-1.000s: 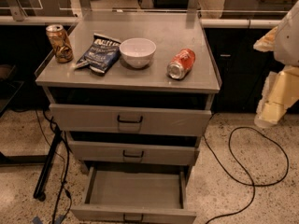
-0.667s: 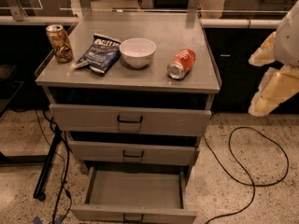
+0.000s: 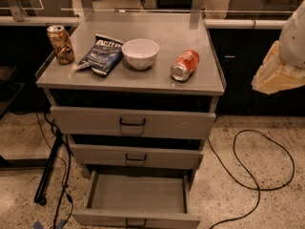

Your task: Close bottom drawer

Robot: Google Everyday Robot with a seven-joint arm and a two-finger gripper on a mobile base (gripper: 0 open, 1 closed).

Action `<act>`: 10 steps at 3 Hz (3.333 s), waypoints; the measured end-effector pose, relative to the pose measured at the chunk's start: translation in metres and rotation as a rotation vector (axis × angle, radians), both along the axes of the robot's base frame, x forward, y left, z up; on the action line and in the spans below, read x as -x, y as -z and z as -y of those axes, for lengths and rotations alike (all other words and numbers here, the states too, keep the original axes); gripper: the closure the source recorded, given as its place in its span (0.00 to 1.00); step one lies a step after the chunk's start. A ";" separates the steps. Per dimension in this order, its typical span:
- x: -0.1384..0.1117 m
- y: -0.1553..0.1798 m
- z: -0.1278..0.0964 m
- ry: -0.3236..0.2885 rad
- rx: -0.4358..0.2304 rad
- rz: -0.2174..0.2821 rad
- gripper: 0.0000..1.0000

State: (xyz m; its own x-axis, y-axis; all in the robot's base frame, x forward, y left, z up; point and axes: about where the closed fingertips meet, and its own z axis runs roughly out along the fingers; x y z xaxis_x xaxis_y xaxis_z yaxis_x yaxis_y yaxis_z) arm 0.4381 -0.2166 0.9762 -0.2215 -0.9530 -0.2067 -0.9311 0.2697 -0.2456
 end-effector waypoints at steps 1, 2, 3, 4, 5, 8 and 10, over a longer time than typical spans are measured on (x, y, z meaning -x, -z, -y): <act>0.000 0.000 0.000 0.000 0.000 0.000 0.99; 0.000 0.000 0.000 0.000 -0.002 0.002 1.00; 0.010 0.016 -0.006 -0.007 -0.025 -0.016 1.00; 0.039 0.061 -0.027 -0.024 -0.078 -0.053 1.00; 0.065 0.118 -0.047 -0.029 -0.093 -0.130 1.00; 0.087 0.179 -0.053 -0.029 -0.109 -0.228 1.00; 0.095 0.274 -0.064 -0.009 -0.161 -0.350 1.00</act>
Offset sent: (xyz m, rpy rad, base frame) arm -0.0013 0.0004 -0.0039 0.0091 0.0164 0.0026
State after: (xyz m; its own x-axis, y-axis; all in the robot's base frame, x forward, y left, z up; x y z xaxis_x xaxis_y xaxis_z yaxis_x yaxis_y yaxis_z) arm 0.3428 -0.1529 0.7017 -0.2973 -0.9166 -0.2674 -0.9535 0.2708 0.1320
